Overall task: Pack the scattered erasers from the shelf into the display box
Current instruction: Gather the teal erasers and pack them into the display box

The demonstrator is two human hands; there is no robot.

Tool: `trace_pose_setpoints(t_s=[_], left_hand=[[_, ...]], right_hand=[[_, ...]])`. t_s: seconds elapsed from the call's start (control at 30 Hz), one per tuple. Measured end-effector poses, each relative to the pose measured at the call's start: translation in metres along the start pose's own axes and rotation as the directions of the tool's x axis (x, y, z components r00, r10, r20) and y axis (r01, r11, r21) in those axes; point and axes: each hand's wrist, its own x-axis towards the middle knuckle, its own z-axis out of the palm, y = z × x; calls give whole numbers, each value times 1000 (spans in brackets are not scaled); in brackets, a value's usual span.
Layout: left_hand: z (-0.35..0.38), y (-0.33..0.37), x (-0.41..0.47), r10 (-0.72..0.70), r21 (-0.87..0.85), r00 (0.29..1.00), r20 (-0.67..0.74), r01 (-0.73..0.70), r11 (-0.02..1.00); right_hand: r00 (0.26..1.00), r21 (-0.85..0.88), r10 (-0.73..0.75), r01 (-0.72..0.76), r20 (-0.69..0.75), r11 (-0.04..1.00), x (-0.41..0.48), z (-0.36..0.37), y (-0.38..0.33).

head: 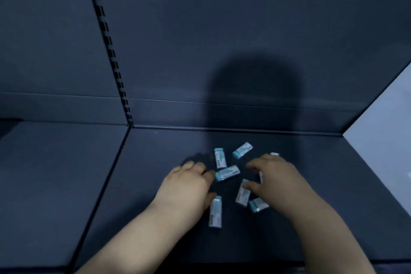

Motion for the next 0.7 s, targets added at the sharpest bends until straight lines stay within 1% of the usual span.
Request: trace_pose_setpoints(t_s=[0.1, 0.2, 0.3, 0.4, 0.5, 0.57, 0.63, 0.7], left_hand=[[7, 20, 10, -75, -3, 997, 20, 75, 997], [11, 29, 9, -141, -10, 989, 34, 141, 990], [14, 28, 6, -193, -2, 980, 55, 194, 981], [16, 22, 4, -238, 10, 969, 66, 238, 971], [15, 20, 6, -245, 16, 968, 55, 244, 970], [15, 20, 8, -234, 13, 971, 43, 234, 972], [15, 20, 10, -226, 7, 974, 32, 226, 974], [15, 19, 10, -216, 2, 976, 31, 216, 976]], right_hand=[[999, -1, 41, -41, 36, 999, 7, -4, 44], [995, 3, 33, -33, 94, 999, 18, -2, 66], [988, 27, 9, -14, 156, 1000, 27, 3, 75], [975, 104, 9, -32, 220, 994, 32, 10, 77], [967, 109, -6, -22, 253, 994, 37, 14, 74], [966, 108, -40, 13, 256, 994, 39, 14, 72], [973, 135, -73, 44, 217, 990, 39, 12, 73], [981, 268, -103, 57, 163, 962, 37, 10, 72]])
